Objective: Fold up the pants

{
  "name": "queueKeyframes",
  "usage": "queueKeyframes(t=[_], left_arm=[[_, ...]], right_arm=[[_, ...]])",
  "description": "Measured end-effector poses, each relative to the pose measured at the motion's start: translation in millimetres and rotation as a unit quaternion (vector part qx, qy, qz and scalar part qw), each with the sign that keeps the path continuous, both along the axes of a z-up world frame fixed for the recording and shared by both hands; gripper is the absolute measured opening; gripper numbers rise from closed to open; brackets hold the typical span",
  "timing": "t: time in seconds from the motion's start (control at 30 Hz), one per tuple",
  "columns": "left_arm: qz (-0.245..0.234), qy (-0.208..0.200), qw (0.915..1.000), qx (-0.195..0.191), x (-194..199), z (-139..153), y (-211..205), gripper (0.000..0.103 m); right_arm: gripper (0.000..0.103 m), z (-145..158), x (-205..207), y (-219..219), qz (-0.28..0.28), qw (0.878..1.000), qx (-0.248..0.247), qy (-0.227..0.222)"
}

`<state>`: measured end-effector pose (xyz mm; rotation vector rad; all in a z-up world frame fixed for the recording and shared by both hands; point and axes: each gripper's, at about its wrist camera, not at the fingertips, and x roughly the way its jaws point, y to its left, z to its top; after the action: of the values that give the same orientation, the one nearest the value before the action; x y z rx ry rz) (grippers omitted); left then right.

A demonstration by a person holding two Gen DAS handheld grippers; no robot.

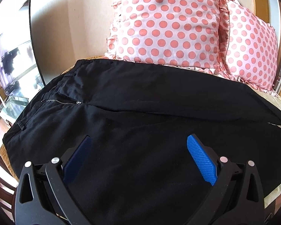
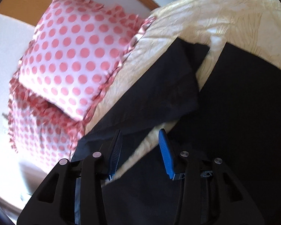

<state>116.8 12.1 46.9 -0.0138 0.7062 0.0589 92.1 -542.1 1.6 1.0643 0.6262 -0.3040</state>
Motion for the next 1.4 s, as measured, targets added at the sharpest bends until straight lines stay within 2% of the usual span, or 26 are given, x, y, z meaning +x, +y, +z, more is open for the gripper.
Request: queueKeyframes(t=[0.17, 0.27, 0.3, 0.33, 0.4, 0.5, 0.63, 0.7, 0.77, 0.83, 0.9, 0.93, 1.0, 1.1, 1.2, 1.27, 1.33, 1.4], left_arm=[[0.004, 0.006, 1.0, 0.0, 2.6, -2.8, 3.3, 0.101], [0.011, 0.007, 0.9999, -0.002, 5.1, -3.3, 7.1, 0.101], [0.014, 0.007, 0.9999, -0.004, 5.9, -3.3, 8.7, 0.101], [0.016, 0.006, 0.9998, -0.005, 6.5, -3.0, 9.9, 0.101], [0.022, -0.002, 0.9996, -0.015, 5.3, -2.0, 15.0, 0.101], [0.039, -0.024, 0.9987, -0.021, 1.2, 2.2, 23.1, 0.101], [0.053, -0.045, 0.9976, 0.004, 0.1, 12.3, 28.9, 0.101], [0.052, -0.05, 0.9973, 0.014, 3.4, 19.6, 33.0, 0.101], [0.044, -0.054, 0.9976, 0.007, 9.1, 26.1, 39.8, 0.101], [0.016, -0.069, 0.9974, -0.016, 16.9, 33.1, 50.1, 0.101], [-0.021, -0.099, 0.9938, -0.047, 27.0, 41.7, 62.7, 0.101], [-0.018, -0.097, 0.994, -0.047, 37.1, 46.2, 66.9, 0.101], [-0.001, -0.074, 0.9963, -0.043, 71.0, 56.0, 77.8, 0.101], [0.025, -0.029, 0.9956, -0.085, 125.7, 60.9, 93.6, 0.101], [0.042, 0.032, 0.9901, -0.13, 195.5, 47.8, 102.2, 0.101], [0.055, 0.065, 0.9882, -0.127, 233.5, 33.7, 100.6, 0.101], [0.071, 0.101, 0.9861, -0.111, 267.2, 18.1, 99.0, 0.084], [0.081, 0.146, 0.9789, -0.117, 297.9, 0.2, 100.7, 0.075]], right_arm=[[0.03, -4.0, -7.8, -16.2, -0.076, 0.997, 0.017, -0.001], [0.014, -7.5, -9.0, -22.1, -0.097, 0.995, 0.008, 0.01], [0.006, -9.3, -9.8, -23.6, -0.102, 0.995, 0.008, 0.01], [0.005, -10.4, -11.5, -25.7, -0.105, 0.994, 0.007, 0.005], [0.003, -5.7, -15.5, -25.8, -0.102, 0.995, -0.016, -0.007], [0.003, 15.9, -29.5, -17.7, -0.09, 0.992, -0.076, -0.04], [0.003, 41.1, -62.6, -7.0, -0.087, 0.987, -0.114, -0.078], [0.003, 43.5, -84.6, -1.6, -0.092, 0.985, -0.119, -0.08], [0.003, 37.9, -100.1, 1.6, -0.097, 0.986, -0.117, -0.072], [0.003, 25.1, -108.1, 2.8, -0.101, 0.988, -0.102, -0.055], [0.003, 13.2, -113.5, 1.5, -0.099, 0.99, -0.086, -0.043], [0.003, 9.2, -114.4, 1.0, -0.097, 0.991, -0.082, -0.039], [0.003, 3.3, -115.1, -0.1, -0.094, 0.992, -0.078, -0.033], [0.003, 1.2, -115.1, -0.6, -0.092, 0.992, -0.076, -0.032], [0.003, 3.4, -115.5, 0.0, -0.088, 0.993, -0.079, -0.031], [0.003, 4.5, -115.4, 0.8, -0.086, 0.993, -0.081, -0.029], [0.003, 4.6, -115.0, 0.3, -0.085, 0.993, -0.08, -0.027], [0.003, 3.5, -113.3, -0.4, -0.083, 0.993, -0.078, -0.023]])
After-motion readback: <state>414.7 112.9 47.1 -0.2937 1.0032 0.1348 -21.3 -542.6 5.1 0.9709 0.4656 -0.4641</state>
